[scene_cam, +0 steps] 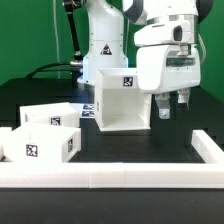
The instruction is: Assemble drawer
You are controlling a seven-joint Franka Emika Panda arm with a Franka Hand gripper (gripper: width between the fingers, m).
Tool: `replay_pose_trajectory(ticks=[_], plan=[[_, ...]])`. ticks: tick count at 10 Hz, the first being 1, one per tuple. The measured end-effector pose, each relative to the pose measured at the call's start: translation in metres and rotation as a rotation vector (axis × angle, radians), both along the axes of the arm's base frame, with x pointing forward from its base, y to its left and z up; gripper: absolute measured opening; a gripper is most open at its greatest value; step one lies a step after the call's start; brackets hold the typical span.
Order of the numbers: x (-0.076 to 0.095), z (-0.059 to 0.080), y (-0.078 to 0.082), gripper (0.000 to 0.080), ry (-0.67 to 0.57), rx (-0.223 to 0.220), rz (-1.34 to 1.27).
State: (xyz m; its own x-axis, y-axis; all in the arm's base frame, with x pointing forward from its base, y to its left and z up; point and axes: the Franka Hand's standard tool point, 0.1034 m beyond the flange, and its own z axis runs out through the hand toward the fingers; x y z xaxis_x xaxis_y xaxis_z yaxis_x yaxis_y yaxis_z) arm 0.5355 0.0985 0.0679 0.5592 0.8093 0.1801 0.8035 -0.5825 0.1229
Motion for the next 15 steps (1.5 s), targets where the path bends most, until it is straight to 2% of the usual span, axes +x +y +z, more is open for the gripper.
replay_pose_trajectory(ticks=[4,7,9,12,13,15], plan=[[-0.002,0.001,-0.001,0.0649,0.011,0.003,-0.029],[-0.021,0.02,0.001,0.0649,0.038,0.008,-0.139],[-0.022,0.031,-0.003,0.0649,0.027,0.009,-0.162],[-0.024,0.027,-0.001,0.0649,0.042,0.041,-0.308],[-0.025,0.028,-0.002,0.0649,0.054,0.066,-0.423],[-0.039,0.043,-0.007,0.0649,0.071,0.07,-0.53]])
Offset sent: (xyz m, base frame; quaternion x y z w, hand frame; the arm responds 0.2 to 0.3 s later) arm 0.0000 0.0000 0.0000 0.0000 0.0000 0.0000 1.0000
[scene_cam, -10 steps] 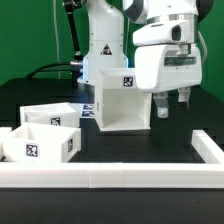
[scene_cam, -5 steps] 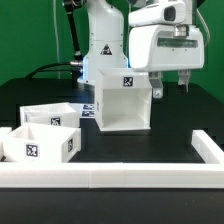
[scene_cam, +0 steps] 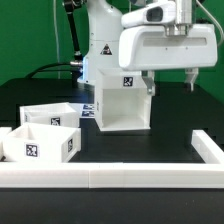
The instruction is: Assemble drawer
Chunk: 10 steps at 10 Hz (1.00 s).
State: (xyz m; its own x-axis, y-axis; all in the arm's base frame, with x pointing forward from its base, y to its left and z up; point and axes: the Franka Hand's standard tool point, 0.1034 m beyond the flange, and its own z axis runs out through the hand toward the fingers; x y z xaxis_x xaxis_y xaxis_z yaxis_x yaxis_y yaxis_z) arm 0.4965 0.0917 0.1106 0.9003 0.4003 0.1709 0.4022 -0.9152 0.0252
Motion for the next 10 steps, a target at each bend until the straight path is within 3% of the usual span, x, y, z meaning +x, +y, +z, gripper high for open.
replay_pose_trajectory(ticks=[4,9,10], plan=[[-0.026,0.038,-0.012,0.0649,-0.009,-0.027,0.012],[-0.033,0.039,-0.017,0.0649,-0.015,-0.025,-0.008],[-0.044,0.041,-0.025,0.0649,-0.006,-0.031,-0.119]])
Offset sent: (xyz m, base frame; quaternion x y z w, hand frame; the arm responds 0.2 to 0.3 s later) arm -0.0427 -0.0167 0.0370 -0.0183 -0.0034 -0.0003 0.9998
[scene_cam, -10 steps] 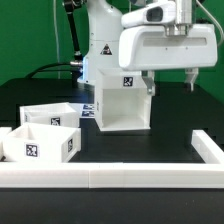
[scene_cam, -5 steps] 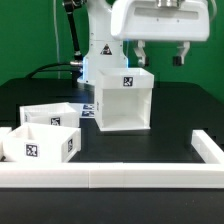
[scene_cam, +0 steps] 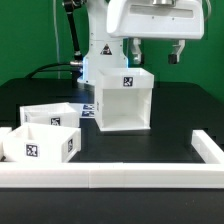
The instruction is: Assemble drawer
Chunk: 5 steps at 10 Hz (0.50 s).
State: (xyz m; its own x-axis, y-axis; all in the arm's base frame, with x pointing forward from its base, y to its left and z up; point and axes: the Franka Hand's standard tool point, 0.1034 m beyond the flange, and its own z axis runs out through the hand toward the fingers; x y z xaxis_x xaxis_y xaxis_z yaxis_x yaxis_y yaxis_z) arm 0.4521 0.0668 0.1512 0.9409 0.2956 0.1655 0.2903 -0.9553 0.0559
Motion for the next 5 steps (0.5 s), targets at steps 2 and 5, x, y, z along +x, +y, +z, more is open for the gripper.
replay_pose_trajectory(ticks=[2,5], plan=[[-0.031,0.004,-0.005,0.0649,0.064,-0.038,-0.091],[-0.05,-0.006,-0.009,0.0649,0.118,-0.036,-0.127]])
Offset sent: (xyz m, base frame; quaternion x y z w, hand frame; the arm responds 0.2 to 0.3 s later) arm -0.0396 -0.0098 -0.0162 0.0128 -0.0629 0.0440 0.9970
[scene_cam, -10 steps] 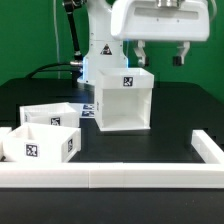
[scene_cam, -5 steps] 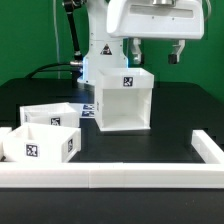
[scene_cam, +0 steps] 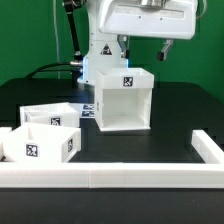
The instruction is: Assemble drawer
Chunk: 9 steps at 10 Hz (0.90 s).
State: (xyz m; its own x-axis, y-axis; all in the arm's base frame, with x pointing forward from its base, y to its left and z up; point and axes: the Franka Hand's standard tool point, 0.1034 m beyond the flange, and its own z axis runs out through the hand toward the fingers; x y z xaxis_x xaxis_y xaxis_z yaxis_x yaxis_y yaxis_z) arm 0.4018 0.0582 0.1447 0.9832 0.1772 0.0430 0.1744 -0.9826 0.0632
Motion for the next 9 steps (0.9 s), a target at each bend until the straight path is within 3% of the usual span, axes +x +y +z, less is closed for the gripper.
replay_pose_trajectory(ticks=[4,6,9], plan=[[0.001,-0.001,0.001,0.0649,0.003,0.007,0.016],[-0.011,-0.017,0.007,0.0649,0.038,0.063,-0.009],[-0.027,-0.029,0.018,0.0649,0.057,0.063,0.002]])
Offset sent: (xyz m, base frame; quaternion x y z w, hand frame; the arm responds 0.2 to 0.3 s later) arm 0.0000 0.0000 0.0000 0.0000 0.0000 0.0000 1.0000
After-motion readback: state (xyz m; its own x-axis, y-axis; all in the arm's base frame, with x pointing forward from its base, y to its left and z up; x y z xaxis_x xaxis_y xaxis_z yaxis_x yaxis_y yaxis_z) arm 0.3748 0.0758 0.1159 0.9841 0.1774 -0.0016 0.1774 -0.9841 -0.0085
